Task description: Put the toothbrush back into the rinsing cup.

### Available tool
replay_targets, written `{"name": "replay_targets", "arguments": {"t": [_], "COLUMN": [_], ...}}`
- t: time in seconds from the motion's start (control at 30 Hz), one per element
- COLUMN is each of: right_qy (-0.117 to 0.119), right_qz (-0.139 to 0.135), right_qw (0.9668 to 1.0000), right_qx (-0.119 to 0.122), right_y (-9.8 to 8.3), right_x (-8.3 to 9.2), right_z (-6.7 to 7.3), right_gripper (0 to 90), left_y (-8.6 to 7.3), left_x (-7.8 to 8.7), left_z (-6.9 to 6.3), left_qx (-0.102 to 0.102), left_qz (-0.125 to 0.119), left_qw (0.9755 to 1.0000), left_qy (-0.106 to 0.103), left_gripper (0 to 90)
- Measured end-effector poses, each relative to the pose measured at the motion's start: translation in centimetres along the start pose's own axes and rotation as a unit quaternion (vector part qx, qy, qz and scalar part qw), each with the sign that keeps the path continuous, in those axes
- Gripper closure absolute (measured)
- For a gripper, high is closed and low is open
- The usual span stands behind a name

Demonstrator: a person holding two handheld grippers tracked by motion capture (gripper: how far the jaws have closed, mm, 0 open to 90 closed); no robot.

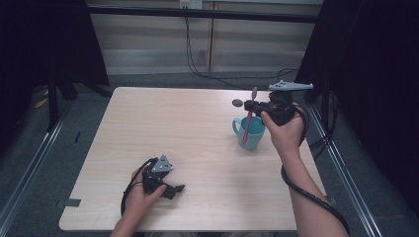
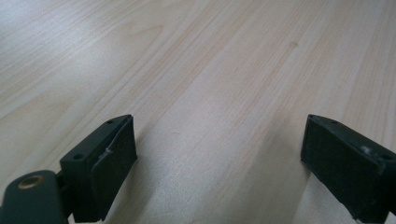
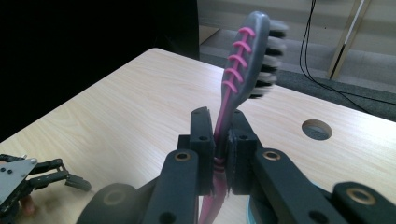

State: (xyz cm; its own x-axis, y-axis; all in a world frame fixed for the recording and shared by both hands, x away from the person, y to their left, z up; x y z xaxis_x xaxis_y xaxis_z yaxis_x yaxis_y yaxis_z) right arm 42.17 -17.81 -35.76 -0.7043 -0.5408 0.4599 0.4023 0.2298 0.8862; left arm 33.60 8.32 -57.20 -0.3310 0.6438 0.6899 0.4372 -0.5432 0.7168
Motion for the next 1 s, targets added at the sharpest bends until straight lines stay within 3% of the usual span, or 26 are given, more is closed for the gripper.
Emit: {"name": "replay_targets", "arguments": {"t": [0.67, 1.0], "right_qy": [-0.028, -0.036], "right_qz": [-0.004, -0.004], "right_qw": [0.9996, 0.9993], "right_qx": [0.000, 0.004], "right_y": [0.4, 1.0], "right_x": [-0.8, -1.5], "right_z": [-2.2, -2.6], "right_gripper": [83.4, 83.4], "left_y": [0.0, 0.0], "left_x": [0.0, 0.0], "left_z": [0.0, 0.0], "left_qx": [0.002, 0.001], "left_qz": [-0.002, -0.003], "left_qw": [1.0000, 1.0000], "left_qy": [0.000, 0.001], "left_gripper": [10.0, 10.0]}}
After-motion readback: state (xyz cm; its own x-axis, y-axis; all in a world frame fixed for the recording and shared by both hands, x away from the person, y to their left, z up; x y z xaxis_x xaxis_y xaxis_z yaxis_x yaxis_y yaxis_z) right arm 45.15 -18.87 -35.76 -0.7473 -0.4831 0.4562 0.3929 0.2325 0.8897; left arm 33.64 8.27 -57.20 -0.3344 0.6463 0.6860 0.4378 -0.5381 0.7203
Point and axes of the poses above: each handheld gripper's, and its own axes: x roughly backward along the jaws, y roughly out of its top, z roughly to its left, the point moved 9 cm from there along -x, roughly forward along the jaws, and after that the axes turned 6 degrees about x, right-handed, at the moved point
